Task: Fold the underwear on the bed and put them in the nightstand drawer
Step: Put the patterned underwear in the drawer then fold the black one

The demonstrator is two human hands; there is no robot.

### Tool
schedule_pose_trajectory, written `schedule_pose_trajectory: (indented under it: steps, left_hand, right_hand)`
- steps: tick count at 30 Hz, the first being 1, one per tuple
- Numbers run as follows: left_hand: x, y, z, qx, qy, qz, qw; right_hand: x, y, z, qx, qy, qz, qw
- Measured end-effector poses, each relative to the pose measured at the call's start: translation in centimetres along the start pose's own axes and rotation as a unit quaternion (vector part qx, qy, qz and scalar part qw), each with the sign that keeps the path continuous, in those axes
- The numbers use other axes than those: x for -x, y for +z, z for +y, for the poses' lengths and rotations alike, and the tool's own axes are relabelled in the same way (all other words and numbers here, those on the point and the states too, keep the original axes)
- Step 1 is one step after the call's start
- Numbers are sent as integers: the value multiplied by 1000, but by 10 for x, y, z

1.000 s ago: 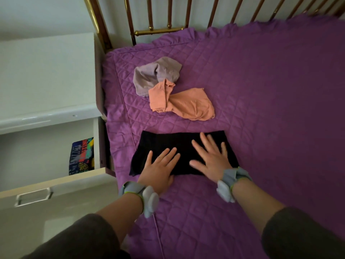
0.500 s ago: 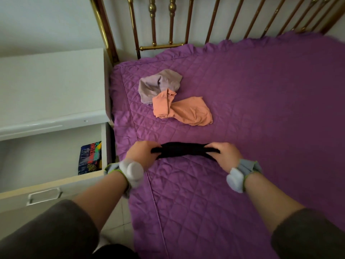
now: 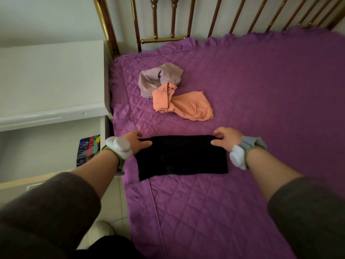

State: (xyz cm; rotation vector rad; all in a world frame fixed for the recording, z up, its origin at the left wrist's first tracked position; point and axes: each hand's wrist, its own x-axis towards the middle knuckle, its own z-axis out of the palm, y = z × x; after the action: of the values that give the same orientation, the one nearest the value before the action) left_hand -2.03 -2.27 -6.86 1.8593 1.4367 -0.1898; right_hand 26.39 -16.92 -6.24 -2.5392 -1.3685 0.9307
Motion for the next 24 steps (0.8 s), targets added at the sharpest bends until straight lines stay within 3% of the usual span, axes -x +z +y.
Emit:
schedule_pose_trajectory:
  steps: [3,6,9,11,15,19,24]
  left_hand:
    - [3,15,-17,62,-44,54,996]
    - [7,32,-26,163,-95,94,978]
    - [15,50,-28,185,-136,96,969]
    - [18,54,-27,168,-131,92,973]
    - [17,56,-25,180,-94,123,971]
    - [23,60,-18,224,-34,163,960]
    - [29,69,-7,274,35,161,947]
  right_hand:
    - [1,18,13,11,34,-2,999]
    - [10,33,10,53,66,121,989]
    - [22,56,-14,65,-57,212,973]
    - [27,75,-36,82,-157,178,968]
    - [24,105,-71,116,-239,83,960]
    - [20,120,-77,127,-228,-12,965]
    - [21,139,-75,156,-203,-19,966]
